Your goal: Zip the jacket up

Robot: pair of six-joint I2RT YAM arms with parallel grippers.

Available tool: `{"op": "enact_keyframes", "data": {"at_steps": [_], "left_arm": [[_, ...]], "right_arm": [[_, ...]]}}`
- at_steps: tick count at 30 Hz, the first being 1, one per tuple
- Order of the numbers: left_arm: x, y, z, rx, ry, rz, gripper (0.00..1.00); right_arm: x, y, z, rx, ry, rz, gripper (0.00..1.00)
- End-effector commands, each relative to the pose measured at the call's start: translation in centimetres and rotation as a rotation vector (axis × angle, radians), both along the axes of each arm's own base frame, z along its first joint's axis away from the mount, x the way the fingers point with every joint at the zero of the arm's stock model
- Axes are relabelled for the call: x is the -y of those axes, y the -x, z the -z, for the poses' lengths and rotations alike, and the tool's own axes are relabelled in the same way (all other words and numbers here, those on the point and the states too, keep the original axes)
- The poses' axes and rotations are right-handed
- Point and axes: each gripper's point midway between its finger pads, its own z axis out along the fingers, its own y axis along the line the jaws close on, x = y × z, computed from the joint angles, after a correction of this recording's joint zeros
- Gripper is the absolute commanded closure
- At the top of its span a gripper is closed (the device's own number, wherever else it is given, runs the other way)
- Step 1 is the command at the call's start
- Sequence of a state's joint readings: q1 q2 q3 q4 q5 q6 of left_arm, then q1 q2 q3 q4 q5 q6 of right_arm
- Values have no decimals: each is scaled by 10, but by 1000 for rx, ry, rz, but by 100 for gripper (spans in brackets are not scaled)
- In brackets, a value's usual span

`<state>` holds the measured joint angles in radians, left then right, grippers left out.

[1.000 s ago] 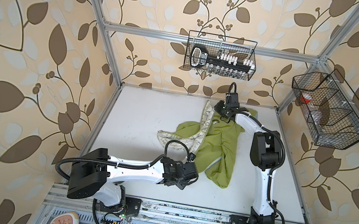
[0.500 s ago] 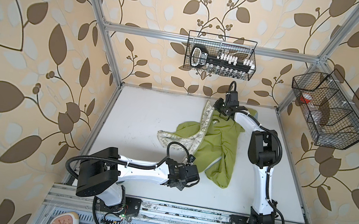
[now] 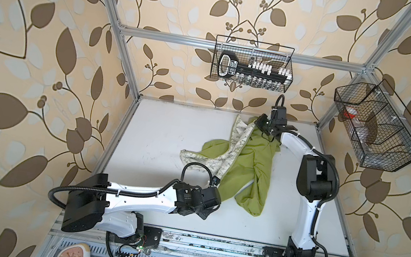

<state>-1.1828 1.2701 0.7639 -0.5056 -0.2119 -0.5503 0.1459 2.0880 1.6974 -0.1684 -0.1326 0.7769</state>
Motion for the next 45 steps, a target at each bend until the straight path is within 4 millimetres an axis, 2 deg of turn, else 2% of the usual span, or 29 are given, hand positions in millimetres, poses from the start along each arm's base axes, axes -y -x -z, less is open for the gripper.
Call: {"op": "enact_keyframes", "data": {"at_steps": [1, 6, 11, 14, 16, 19, 22, 27, 30, 32, 35, 37, 41, 45], "left_arm": [[17, 16, -12, -35, 87, 88, 100], [45, 37, -23, -75, 153, 189, 100], [72, 57, -33, -123, 244, 264, 100], [78, 64, -36, -145, 284, 281, 100], [79, 67, -36, -152, 307, 281, 100], [78, 69, -35, -164, 341, 272, 100], [74, 70, -27, -175, 350, 250, 100], [61, 67, -10, -189, 372, 189, 100], [46, 56, -6, -192, 414, 118, 100], [33, 45, -5, -201, 470, 53, 100], [11, 25, -1, -218, 546, -50, 91], [0, 17, 1, -226, 576, -98, 84], [-11, 14, 9, -244, 578, -137, 73], [-21, 14, 12, -241, 569, -172, 51]], "right_arm": [[16, 16, -41, 58, -4, 9, 100], [52, 47, -55, 31, 28, 73, 100], [92, 80, -78, -2, 141, 163, 100], [104, 89, -93, -4, 208, 191, 100], [101, 88, -97, -8, 226, 179, 100], [82, 79, -93, -29, 260, 144, 100], [47, 63, -79, -59, 296, 95, 100], [-12, 37, -38, -126, 328, 18, 100], [-47, 25, -13, -146, 302, -35, 98], [-71, 19, 1, -150, 276, -82, 85], [-102, 12, 13, -143, 236, -164, 59], [-122, 10, 16, -126, 210, -227, 46], [-151, 8, 11, -78, 135, -342, 37], [-165, 12, -2, -28, 71, -421, 36]]}}
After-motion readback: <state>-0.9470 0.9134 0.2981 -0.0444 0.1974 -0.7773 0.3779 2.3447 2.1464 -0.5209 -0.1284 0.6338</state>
